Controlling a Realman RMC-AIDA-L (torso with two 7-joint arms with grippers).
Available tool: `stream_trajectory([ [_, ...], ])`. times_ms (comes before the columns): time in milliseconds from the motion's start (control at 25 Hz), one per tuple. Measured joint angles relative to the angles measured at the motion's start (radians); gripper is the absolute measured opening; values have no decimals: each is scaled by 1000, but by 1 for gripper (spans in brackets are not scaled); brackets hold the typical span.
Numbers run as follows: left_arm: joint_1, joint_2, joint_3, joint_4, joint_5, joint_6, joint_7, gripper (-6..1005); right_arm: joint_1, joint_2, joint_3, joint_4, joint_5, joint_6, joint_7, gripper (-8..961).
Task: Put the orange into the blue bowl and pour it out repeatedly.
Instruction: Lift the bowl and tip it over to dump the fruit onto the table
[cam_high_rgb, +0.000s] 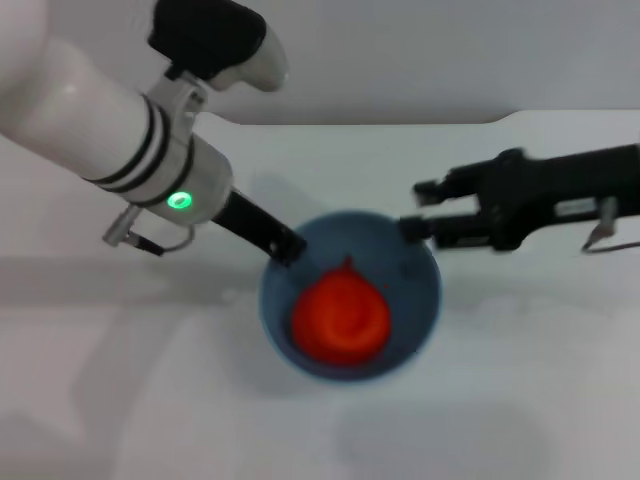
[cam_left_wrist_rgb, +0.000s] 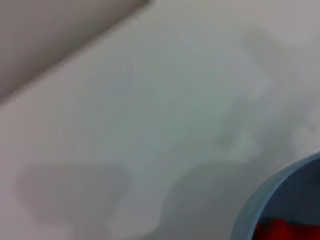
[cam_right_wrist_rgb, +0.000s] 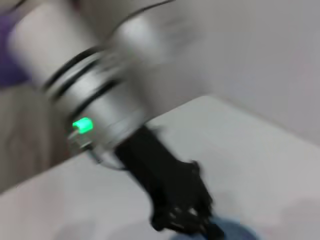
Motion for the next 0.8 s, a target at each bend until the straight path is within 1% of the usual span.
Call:
stream_trajectory([
  [120,82,1,4,92,54,-100,1,-1,-24,-2,113,17,-5,-8,70,497],
  [200,156,1,13,173,82,-184,12,-1,-42,-4,179,25,-18,-30,95,497],
  [280,232,1,41,250,90,-281,39,-1,-60,-4,245,27,-61,-59,115,497],
  [360,330,2,102,326,102,-407,84,-1,-66,-5,295,29,-131,-81,157,497],
  [440,435,3,192,381,146,-585,140,-1,-66,-6,326,30,-218,-100,210,497],
  [480,481,3,244,398,177,-673,167,-1,-65,-6,336,29,-264,-108,235,497],
  [560,550,2,349,406,262,-837,213,-2,-63,-7,343,29,-322,-117,262,497],
  [680,599,1,453,389,374,-1003,232,-2,-60,-7,342,36,-337,-124,266,497],
  [800,612,-1,538,347,416,-1135,266,-2,-56,-7,343,46,-338,-125,266,497],
])
